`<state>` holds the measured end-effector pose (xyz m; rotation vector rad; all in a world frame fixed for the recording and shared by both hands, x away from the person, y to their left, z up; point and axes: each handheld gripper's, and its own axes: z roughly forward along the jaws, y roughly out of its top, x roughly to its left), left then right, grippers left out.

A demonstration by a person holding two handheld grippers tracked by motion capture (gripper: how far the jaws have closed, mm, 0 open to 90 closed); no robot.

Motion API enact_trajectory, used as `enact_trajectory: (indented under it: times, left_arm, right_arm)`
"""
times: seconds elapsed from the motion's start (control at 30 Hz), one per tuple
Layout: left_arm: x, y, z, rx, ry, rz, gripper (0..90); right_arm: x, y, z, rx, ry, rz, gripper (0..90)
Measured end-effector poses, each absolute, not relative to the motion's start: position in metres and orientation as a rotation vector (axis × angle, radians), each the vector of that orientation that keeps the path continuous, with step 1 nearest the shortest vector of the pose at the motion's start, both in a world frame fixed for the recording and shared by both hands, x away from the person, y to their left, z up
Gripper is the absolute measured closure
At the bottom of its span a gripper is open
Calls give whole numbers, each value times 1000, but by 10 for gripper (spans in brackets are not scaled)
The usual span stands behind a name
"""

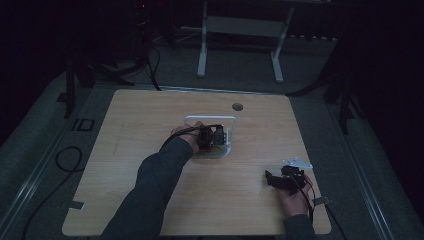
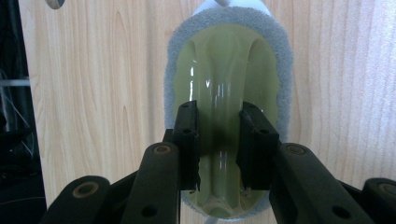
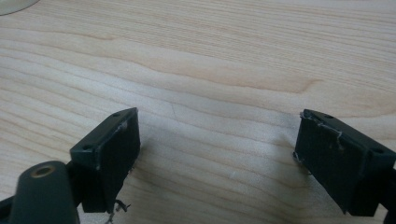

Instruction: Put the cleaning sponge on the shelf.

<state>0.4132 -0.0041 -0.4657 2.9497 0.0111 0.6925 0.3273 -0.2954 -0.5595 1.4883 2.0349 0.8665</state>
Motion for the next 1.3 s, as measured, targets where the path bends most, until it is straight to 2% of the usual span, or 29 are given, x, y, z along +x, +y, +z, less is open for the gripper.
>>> enact_trajectory:
  times: [0.37,0.53,1.03,1.3]
  left_arm:
    - [415,-6,-470,2946,32,737,712]
    - [416,-6,-469,2940,79,718,655]
    - [408,-1,-456,2892,112,737,572]
    - [399,7,-440,2858,166,710,590]
  right_arm:
    - [327,-295,-560,1489,2035,867,137]
    - [327,-295,-560,1489,2035,867,137]
    - [327,-295,-560,1489,2035,867,138]
    - [327,-295,-560,1488,2035,867,137]
